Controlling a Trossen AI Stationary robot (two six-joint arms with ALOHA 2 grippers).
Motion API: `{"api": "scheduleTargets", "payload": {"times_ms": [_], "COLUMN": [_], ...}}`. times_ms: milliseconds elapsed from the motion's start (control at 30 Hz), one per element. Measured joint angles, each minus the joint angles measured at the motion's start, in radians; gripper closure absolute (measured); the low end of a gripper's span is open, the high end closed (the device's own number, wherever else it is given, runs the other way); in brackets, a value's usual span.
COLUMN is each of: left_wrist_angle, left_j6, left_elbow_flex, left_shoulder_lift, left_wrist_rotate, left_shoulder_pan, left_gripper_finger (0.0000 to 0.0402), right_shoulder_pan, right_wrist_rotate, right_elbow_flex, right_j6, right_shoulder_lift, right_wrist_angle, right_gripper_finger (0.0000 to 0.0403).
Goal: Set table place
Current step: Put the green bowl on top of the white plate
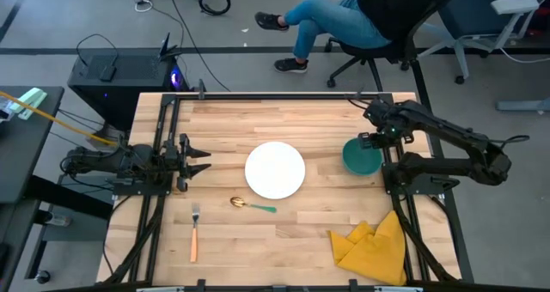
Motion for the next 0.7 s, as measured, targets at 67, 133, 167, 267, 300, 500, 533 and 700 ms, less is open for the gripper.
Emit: {"api": "scheduleTargets", "payload": {"times_ms": [67, 133, 167, 267, 300, 500, 533, 700], "left_wrist_angle": [0.000, 0.000, 0.000, 0.000, 0.000, 0.000, 0.000, 0.000], "left_j6": [0.000, 0.000, 0.000, 0.000, 0.000, 0.000, 0.000, 0.000], "left_elbow_flex": [0.000, 0.000, 0.000, 0.000, 0.000, 0.000, 0.000, 0.000], "left_shoulder_lift": [0.000, 0.000, 0.000, 0.000, 0.000, 0.000, 0.000, 0.000], "left_wrist_rotate": [0.000, 0.000, 0.000, 0.000, 0.000, 0.000, 0.000, 0.000], "left_shoulder_pan": [0.000, 0.000, 0.000, 0.000, 0.000, 0.000, 0.000, 0.000], "left_gripper_finger": [0.0224, 0.0224, 0.0225, 0.0227, 0.0227, 0.0224, 0.0224, 0.0227], "right_shoulder_pan": [-0.009, -0.019, -0.024, -0.036, -0.037, -0.037, -0.037, -0.037], "right_wrist_rotate": [0.000, 0.000, 0.001, 0.001, 0.001, 0.002, 0.003, 0.044], "right_elbow_flex": [0.000, 0.000, 0.000, 0.000, 0.000, 0.000, 0.000, 0.000], "right_j6": [0.000, 0.000, 0.000, -0.027, -0.032, -0.073, -0.079, -0.089], "right_shoulder_lift": [0.013, 0.028, 0.038, 0.069, 0.081, 0.149, 0.158, 0.191], "right_wrist_angle": [0.001, 0.001, 0.002, 0.024, 0.028, 0.049, 0.054, 0.062], "right_gripper_finger": [0.0280, 0.0280, 0.0280, 0.0281, 0.0281, 0.0279, 0.0279, 0.0279]}}
